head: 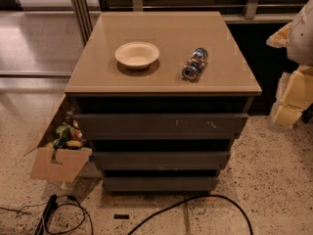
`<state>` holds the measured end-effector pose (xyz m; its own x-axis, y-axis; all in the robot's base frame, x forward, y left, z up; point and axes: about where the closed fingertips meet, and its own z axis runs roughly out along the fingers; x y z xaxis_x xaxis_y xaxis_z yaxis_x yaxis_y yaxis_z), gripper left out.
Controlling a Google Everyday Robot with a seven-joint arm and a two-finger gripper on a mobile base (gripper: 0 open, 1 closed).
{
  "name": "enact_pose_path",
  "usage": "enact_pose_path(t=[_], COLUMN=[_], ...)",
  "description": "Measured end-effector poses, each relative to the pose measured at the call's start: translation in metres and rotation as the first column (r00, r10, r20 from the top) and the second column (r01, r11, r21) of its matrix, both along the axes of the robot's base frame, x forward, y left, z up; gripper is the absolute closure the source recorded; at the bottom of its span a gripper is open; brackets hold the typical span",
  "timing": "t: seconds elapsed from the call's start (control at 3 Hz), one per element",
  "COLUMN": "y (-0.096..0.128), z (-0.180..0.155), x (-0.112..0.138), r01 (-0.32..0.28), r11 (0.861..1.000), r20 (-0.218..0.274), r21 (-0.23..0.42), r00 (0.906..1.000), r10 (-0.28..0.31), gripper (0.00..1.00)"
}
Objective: Open bottom drawer
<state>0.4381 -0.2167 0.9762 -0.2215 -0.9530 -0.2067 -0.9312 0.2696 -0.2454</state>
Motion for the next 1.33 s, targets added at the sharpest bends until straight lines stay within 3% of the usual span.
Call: enact_pose_path(t=[0.67, 1.0, 1.33], y=[-0.002, -0.001, 0.006], z=[-0.002, -0.033, -0.093], x=[-0.003, -0.007, -0.015], r01=[0.017, 0.011, 0.008], r11=[1.0, 0.997, 0.972], r20=[0.003, -0.021, -0.042], r21=[0.015, 0.077, 0.234], r00=[0.9999, 0.9997, 0.9991], r10=[-0.017, -0.009, 0.002], gripper=[0.0, 0.0, 0.0])
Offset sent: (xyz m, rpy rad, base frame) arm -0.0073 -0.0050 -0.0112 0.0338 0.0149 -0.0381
